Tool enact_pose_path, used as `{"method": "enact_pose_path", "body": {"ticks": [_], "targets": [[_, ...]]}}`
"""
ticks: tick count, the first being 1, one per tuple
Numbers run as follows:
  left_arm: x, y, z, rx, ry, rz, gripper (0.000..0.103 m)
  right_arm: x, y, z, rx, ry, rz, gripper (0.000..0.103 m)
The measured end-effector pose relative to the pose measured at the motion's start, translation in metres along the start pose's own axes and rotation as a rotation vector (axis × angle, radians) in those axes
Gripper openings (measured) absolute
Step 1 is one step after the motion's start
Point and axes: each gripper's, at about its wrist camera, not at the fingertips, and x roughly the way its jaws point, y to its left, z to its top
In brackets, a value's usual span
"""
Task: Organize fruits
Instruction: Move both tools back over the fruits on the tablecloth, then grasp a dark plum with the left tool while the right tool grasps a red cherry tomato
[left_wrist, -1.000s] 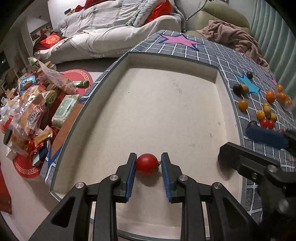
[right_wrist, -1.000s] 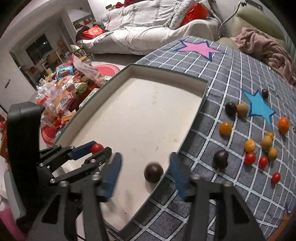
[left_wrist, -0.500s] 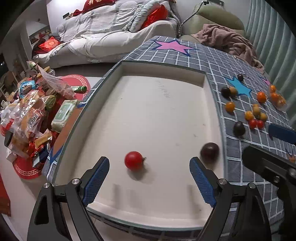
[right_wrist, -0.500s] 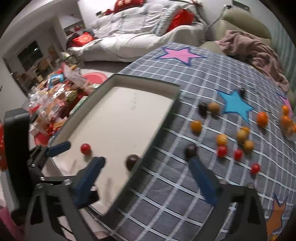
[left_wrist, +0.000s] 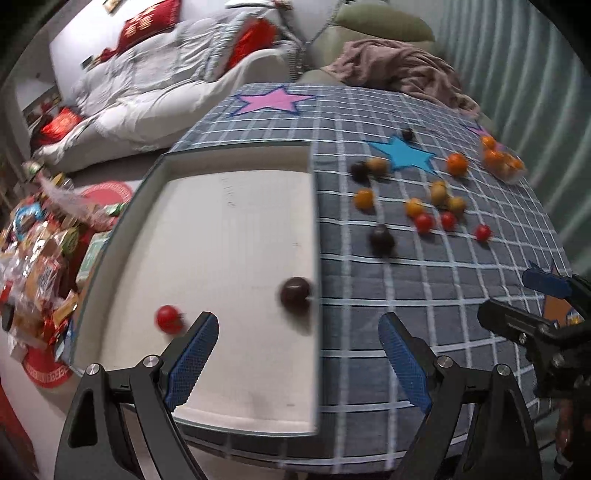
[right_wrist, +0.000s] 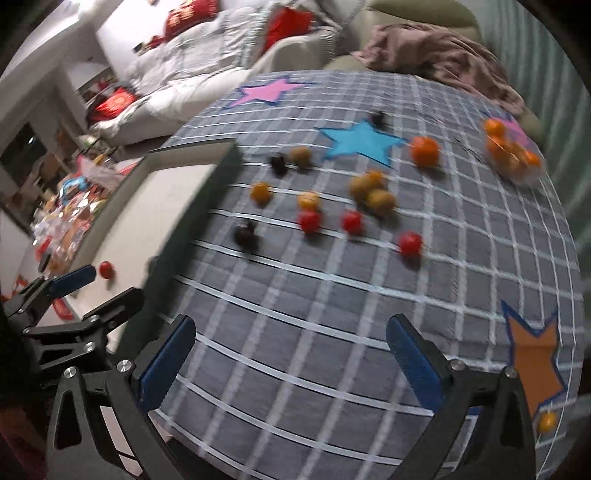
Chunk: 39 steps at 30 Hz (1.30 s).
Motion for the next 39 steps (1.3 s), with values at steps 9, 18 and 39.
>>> {"method": "enact_pose_path", "body": {"ticks": [9, 18, 39], "targets": [[0.005, -0.047, 0.002, 0.081, 0.015, -0.016, 0.089, -0.006, -0.049, -0.011, 0.085, -0.006, -0.035, 0.103], [0.024, -0.078, 0.008, 0.125, 0.046, 0.001, 0.089, -0.004, -0.076, -0.014, 0.128, -0.006, -0.047, 0.103], [0.087, -0.085, 0.05, 0.094, 0.064, 0.056, 0.089, 0.049, -0.083, 0.035, 0.051, -0.004, -0.108, 0.096]]}}
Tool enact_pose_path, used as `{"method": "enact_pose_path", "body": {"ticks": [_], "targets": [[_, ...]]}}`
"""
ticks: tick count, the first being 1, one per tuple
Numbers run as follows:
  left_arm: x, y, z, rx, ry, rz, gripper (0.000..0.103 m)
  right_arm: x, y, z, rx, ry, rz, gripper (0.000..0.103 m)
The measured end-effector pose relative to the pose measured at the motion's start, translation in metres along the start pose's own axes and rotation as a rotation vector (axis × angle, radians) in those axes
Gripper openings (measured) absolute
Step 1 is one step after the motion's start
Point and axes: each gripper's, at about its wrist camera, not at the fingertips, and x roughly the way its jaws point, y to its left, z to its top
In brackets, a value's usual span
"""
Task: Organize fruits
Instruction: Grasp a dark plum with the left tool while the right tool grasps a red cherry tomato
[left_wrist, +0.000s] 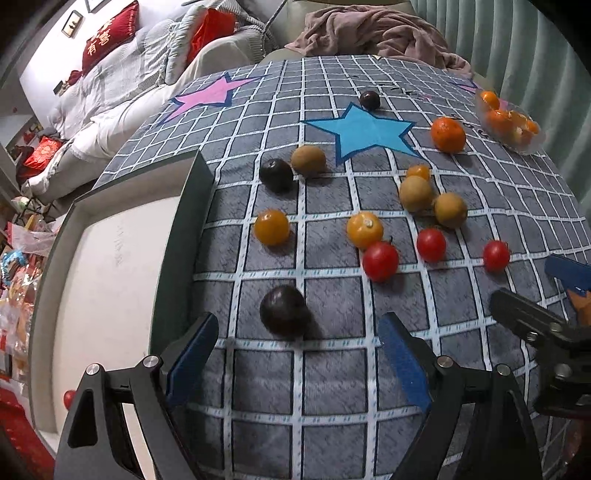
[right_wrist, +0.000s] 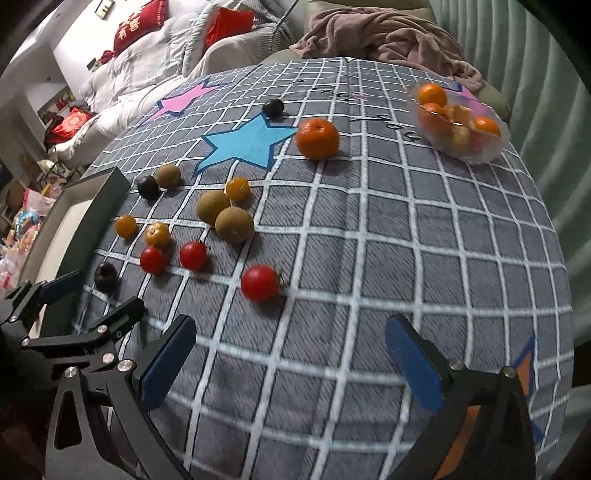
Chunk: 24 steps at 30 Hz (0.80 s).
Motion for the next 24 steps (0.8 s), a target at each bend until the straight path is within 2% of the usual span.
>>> {"method": "enact_pose_path", "body": {"ticks": [4, 6, 7, 8, 9, 11, 13, 15, 18, 24], "targets": [[0.004, 0.003, 0.003, -0.029, -0.001, -0.028, 0.089, 0.004, 0.009, 0.004, -0.053, -0.016, -0.019, 0.082], [0.004, 0.005, 0.003, -0.043, 0.001, -0.044, 0.089, 0.004, 0.014, 0.004, -0.085, -0.021, -0.033, 0.065], [0.005, 0.006, 0.003, -0.051, 0.003, -0.057, 0.085, 0.003, 0.017, 0.004, -0.103, -0.025, -0.03, 0.06], [0.005, 0.007, 0.003, -0.058, -0.002, -0.079, 0.08, 0.003, 0.019, 0.003, -0.121, -0.028, -0.024, 0.05], [0.004, 0.008, 0.003, -0.064, -0.006, -0.087, 0.071, 0.002, 0.022, 0.003, -0.131, -0.03, -0.022, 0.037], [0.002, 0.005, 0.005, -0.062, -0.01, -0.097, 0.058, 0.001, 0.024, 0.002, -0.137, -0.034, -0.01, 0.026], [-0.001, 0.003, 0.005, -0.047, -0.027, -0.064, 0.036, -0.002, 0.022, 0.0, -0.116, -0.032, 0.02, 0.025], [-0.002, 0.007, 0.004, -0.046, -0.031, -0.053, 0.027, -0.006, 0.019, -0.003, -0.097, -0.035, 0.043, 0.025], [-0.004, 0.019, 0.001, -0.087, -0.015, -0.105, 0.027, -0.015, 0.017, -0.008, -0.091, -0.045, 0.055, 0.025], [-0.019, 0.025, -0.014, -0.095, -0.029, -0.133, 0.027, -0.031, 0.015, -0.015, -0.068, -0.056, 0.088, 0.025]]}}
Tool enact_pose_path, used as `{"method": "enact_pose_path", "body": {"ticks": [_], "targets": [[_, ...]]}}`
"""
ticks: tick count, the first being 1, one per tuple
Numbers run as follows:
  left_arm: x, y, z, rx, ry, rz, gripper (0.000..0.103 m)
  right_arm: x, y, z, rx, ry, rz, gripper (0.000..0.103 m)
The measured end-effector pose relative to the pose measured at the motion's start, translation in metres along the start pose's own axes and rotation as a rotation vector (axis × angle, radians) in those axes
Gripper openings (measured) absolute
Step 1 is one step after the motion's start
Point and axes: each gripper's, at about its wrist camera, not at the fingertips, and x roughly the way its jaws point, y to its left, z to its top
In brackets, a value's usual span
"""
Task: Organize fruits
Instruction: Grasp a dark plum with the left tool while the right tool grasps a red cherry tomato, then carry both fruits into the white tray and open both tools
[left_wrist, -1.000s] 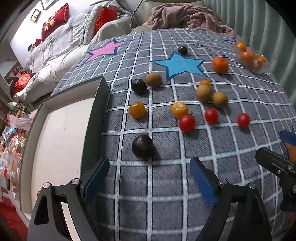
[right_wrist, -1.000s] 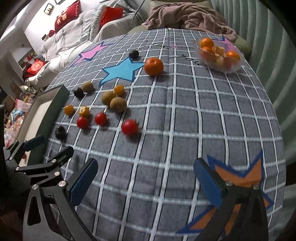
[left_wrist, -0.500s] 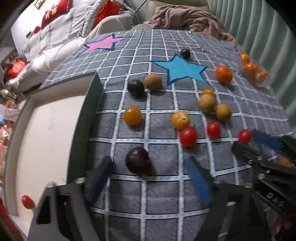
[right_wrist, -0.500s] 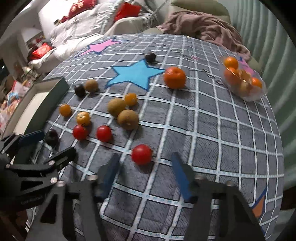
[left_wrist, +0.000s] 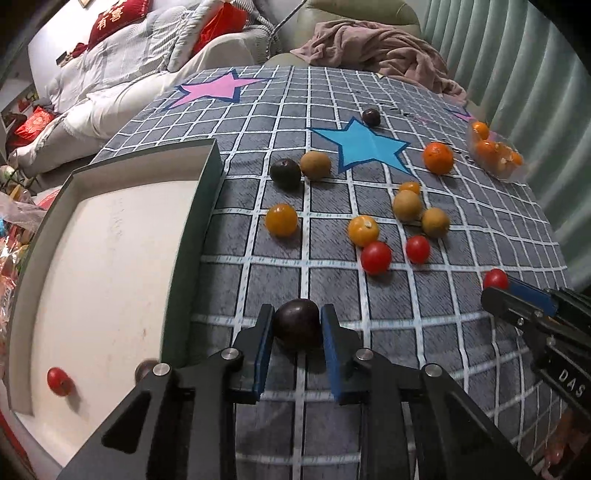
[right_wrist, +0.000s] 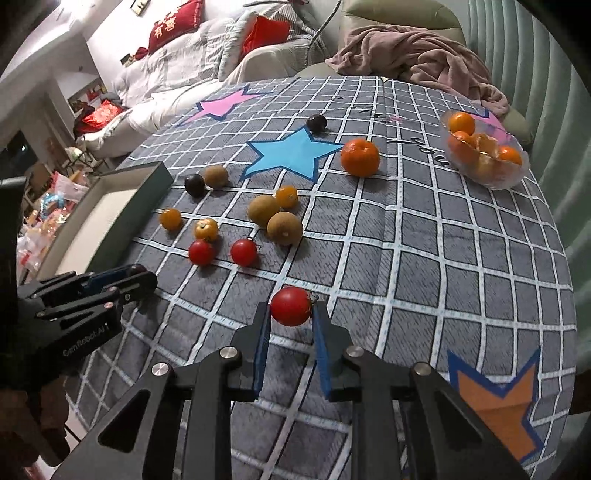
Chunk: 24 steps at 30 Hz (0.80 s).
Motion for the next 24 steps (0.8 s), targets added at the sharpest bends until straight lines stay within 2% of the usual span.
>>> {"method": "enact_pose_path", "body": {"ticks": [14, 24], "targets": [[-0.052, 0.013, -0.013, -0.004, -0.076, -0.042, 0.027, -0.027, 0.011, -0.013, 0.014, -0.016, 0.028, 0.025], [-0.074, 0.052, -0.026, -0.023, -0.11, 0.002, 0.027, -0.039, 0.052, -0.003, -0.038, -0.026, 0.06, 0.025]]}}
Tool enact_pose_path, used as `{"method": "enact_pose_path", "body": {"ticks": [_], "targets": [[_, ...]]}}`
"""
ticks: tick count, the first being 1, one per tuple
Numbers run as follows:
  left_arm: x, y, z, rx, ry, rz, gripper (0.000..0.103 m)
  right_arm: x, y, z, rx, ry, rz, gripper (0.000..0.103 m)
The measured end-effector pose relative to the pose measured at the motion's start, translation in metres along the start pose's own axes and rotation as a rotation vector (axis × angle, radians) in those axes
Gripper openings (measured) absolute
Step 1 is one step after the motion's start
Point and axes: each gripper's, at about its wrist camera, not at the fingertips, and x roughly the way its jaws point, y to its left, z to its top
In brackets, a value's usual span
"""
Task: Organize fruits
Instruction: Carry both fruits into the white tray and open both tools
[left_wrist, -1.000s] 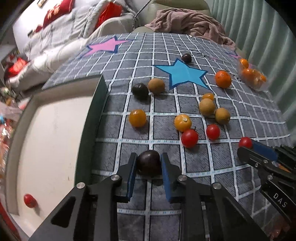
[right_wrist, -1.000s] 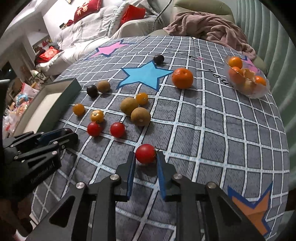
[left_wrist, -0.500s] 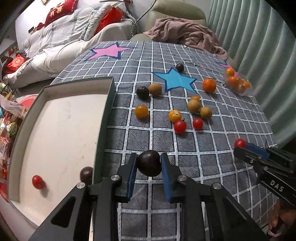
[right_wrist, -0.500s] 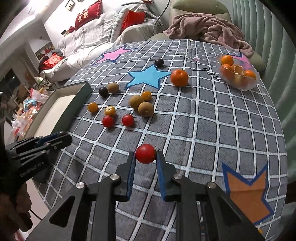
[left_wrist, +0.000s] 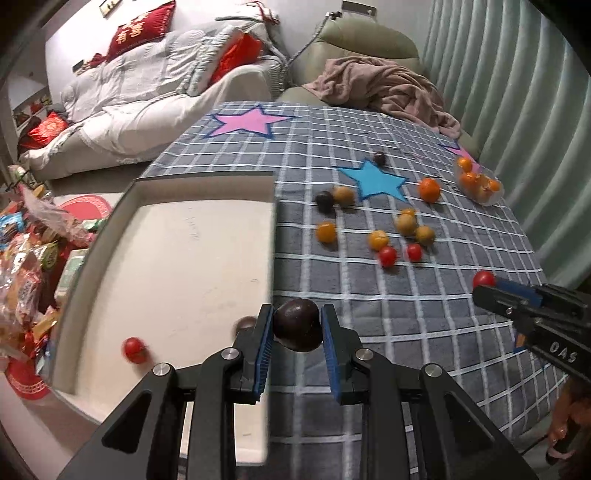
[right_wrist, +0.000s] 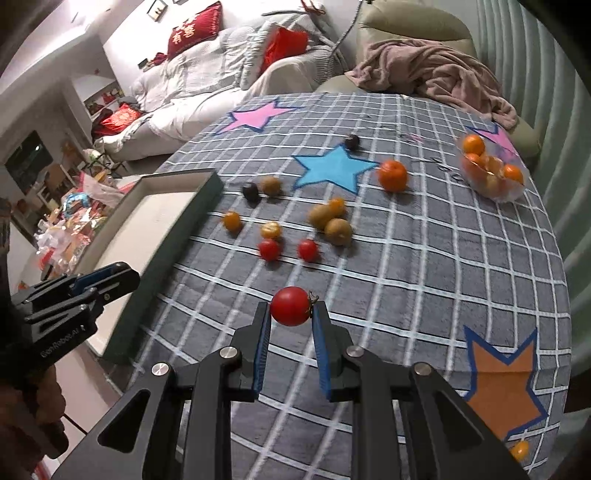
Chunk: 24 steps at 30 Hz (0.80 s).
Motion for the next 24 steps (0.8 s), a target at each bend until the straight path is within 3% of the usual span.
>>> {"method": "enact_pose_path", "body": {"ticks": [15, 21, 24], "targets": [[-0.006, 0.103, -0.013, -0.153, -0.004, 0.119, 0.027, 0.037, 0.126, 0.016, -0.181, 0.056, 0.111, 0.025], [0.007, 0.136, -0.015, -0.212, 0.025, 0.195, 0.027, 0.06, 0.16, 0.019, -0.234, 0.098, 0.134, 0.025], [0.013, 0.145, -0.02, -0.23, 0.053, 0.198, 0.027, 0.07, 0.175, 0.015, -0.273, 0.127, 0.143, 0.025]]}}
